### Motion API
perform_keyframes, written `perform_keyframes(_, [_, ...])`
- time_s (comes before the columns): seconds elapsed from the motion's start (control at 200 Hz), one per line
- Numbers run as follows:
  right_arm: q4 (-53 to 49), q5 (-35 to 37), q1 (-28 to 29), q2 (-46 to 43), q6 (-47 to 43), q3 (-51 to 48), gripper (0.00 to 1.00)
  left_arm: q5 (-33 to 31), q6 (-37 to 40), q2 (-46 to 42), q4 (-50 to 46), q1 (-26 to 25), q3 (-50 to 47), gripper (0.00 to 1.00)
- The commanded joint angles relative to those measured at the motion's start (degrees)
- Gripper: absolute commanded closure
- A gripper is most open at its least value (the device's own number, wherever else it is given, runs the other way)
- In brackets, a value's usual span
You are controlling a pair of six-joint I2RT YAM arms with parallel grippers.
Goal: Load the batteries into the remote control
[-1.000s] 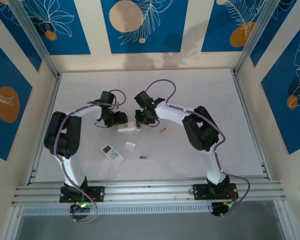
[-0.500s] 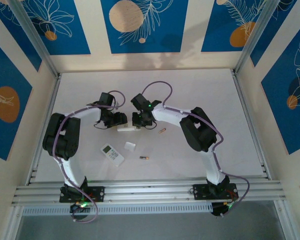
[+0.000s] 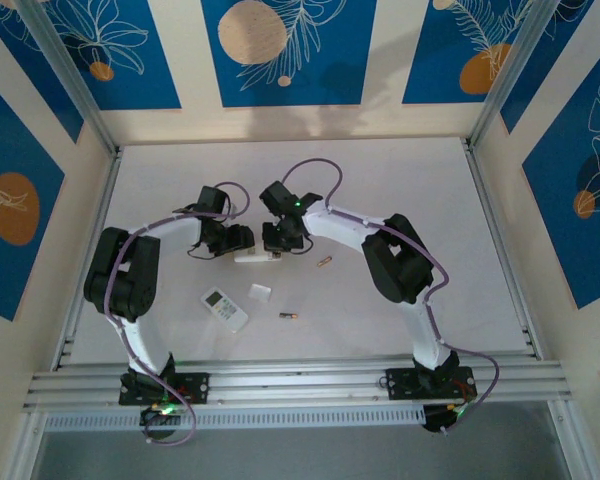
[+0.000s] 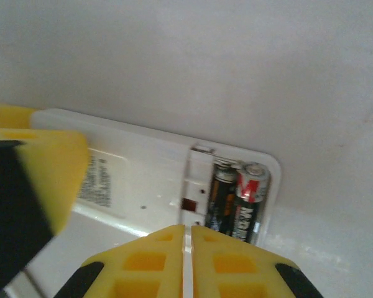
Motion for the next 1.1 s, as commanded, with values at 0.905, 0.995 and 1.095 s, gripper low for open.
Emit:
perform_keyframes(0.905, [-2.4, 2.7, -2.2, 4.0, 2.5, 3.2, 0.78, 3.6, -0.4, 0.8, -4.4, -0.6, -1.1, 0.42])
perform_keyframes(0.995, [-3.0, 2.7, -2.2, 4.4, 2.6, 3.5, 0.8, 3.6, -0.3, 0.8, -4.5, -0.6, -1.1, 0.42])
perform_keyframes(1.095, [-4.1, 2.9, -2.1, 3.9, 2.8, 3.8, 0.8, 3.6, -0.3, 0.8, -4.5, -0.6, -1.1, 0.42])
